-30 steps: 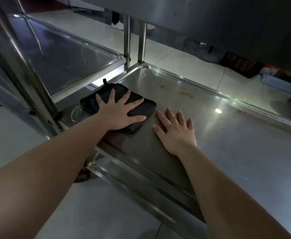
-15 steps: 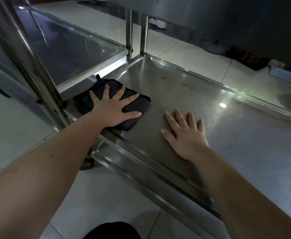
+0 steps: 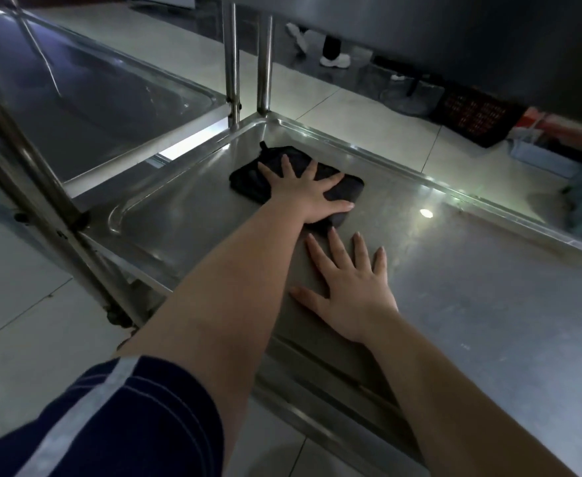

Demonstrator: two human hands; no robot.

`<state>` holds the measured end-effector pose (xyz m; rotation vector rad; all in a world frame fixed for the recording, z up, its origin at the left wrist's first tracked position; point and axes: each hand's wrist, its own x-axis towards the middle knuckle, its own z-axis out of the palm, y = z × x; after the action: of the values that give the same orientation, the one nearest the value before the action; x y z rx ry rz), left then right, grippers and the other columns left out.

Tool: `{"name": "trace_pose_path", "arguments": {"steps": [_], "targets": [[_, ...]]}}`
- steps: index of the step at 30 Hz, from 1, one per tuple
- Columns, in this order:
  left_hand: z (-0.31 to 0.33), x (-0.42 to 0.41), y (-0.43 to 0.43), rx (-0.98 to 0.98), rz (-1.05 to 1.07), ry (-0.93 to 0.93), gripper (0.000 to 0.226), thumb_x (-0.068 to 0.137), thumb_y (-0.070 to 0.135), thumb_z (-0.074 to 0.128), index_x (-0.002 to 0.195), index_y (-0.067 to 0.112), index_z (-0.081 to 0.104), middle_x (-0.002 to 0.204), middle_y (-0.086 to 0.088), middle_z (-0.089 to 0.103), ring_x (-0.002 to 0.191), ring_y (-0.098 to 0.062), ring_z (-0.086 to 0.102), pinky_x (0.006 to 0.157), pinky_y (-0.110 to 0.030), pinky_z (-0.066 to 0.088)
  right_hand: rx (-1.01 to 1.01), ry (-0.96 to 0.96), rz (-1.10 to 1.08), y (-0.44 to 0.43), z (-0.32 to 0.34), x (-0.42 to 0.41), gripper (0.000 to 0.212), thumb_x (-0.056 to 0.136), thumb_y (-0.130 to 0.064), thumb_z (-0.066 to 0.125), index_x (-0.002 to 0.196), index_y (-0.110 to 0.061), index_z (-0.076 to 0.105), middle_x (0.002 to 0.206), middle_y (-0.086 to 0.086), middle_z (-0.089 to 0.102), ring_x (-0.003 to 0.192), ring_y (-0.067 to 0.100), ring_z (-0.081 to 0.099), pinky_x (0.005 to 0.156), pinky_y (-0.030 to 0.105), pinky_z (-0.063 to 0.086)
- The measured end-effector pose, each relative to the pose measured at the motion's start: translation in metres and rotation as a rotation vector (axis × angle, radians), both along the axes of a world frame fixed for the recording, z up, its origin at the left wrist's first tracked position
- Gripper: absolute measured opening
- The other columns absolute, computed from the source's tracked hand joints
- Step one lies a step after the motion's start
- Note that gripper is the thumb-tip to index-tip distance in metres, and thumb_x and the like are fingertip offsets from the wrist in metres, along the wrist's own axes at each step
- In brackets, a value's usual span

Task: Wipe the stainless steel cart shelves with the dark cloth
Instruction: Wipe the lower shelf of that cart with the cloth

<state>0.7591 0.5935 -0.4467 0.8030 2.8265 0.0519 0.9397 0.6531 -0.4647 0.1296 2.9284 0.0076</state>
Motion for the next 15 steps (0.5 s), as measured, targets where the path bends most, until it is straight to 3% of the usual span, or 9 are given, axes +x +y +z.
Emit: {"name": "trace_pose_path", "arguments": {"steps": [7, 15], "targets": [[-0.003, -0.016, -0.045, 0.022, 0.027, 0.002, 0.075, 0.077, 0.092, 0.02, 0.145, 0.065, 0.003, 0.165, 0.014, -0.008, 0.149, -0.038, -0.013, 0.105, -0.078, -0.009, -0.044, 0.023, -0.012, 0.003, 0.001, 0.003, 0.088, 0.076, -0.087, 0.007, 0.151, -0.047, -0.017, 0.163, -0.008, -0.02, 0.149, 0.03, -0.021, 0.118, 0.058, -0.01], [-0.002, -0.025, -0.087, -0.011, 0.142, -0.003, 0.077, 0.075, 0.093, 0.016, 0.145, 0.065, -0.002, 0.164, 0.014, -0.009, 0.149, -0.037, -0.014, 0.105, -0.078, -0.007, -0.115, 0.027, -0.009, 0.022, 0.007, 0.006, 0.079, 0.084, -0.083, 0.019, 0.152, -0.051, -0.005, 0.163, -0.017, -0.01, 0.151, 0.024, -0.012, 0.12, 0.053, -0.01]]}}
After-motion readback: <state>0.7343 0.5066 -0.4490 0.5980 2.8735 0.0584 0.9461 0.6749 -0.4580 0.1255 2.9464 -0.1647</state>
